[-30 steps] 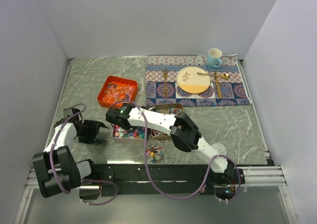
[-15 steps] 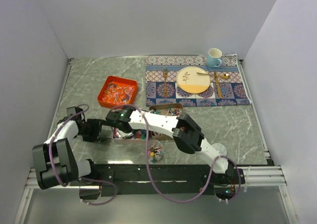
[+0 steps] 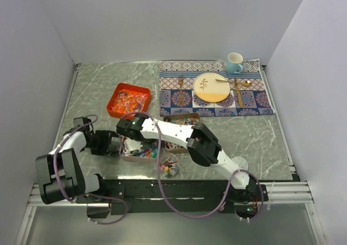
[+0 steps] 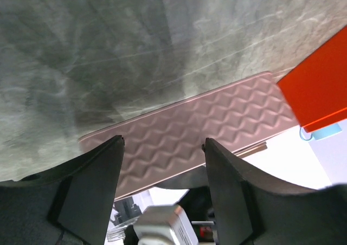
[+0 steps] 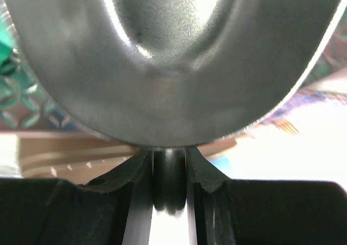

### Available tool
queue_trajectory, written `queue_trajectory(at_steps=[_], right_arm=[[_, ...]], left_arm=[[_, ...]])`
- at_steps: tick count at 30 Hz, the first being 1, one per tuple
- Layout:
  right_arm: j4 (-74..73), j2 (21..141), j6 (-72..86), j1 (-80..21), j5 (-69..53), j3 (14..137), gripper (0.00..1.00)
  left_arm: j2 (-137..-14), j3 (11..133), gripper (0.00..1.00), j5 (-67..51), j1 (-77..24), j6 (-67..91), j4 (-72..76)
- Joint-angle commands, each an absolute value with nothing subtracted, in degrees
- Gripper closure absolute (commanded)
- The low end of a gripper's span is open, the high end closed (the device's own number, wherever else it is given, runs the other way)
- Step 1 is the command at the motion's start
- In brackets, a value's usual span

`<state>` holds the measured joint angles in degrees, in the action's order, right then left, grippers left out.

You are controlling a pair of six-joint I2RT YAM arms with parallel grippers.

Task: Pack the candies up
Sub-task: Scoop the fake candies from the storage box.

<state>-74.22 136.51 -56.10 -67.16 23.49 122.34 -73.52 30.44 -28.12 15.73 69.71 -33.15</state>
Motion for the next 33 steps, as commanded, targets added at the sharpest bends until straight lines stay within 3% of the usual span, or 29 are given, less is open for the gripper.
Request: queue_trajectory(at_steps=[1,11,15,21,33], right_arm=[[-72.52,137.11,-61.00,-65.75,10.12,120.76,1.00],[-63.73,130.52,-59.85,-59.07,0.97,116.46,1.00],[-58.99,125.70,-60.38,-57.22,-2.02,110.59,1.00],[-54.14,117.18,-60.12,-55.46,-7.55,106.27,1.00],[-43.86,97.67,-57.83,-53.44,-13.53,89.13,1.00]], left_arm=[[-73.04,30.50,0.33,-29.18,15.91,69.88,-31.29],[-73.65,33.04,0.32,-28.12,18.54,66.01,-31.12],[-74.27,34.98,0.15,-29.97,19.42,61.54,-28.40],[-73.83,37.44,0.03,-29.97,20.56,56.96,-26.64],[-73.30,39.11,0.01,-31.55,24.78,54.84,-23.30]])
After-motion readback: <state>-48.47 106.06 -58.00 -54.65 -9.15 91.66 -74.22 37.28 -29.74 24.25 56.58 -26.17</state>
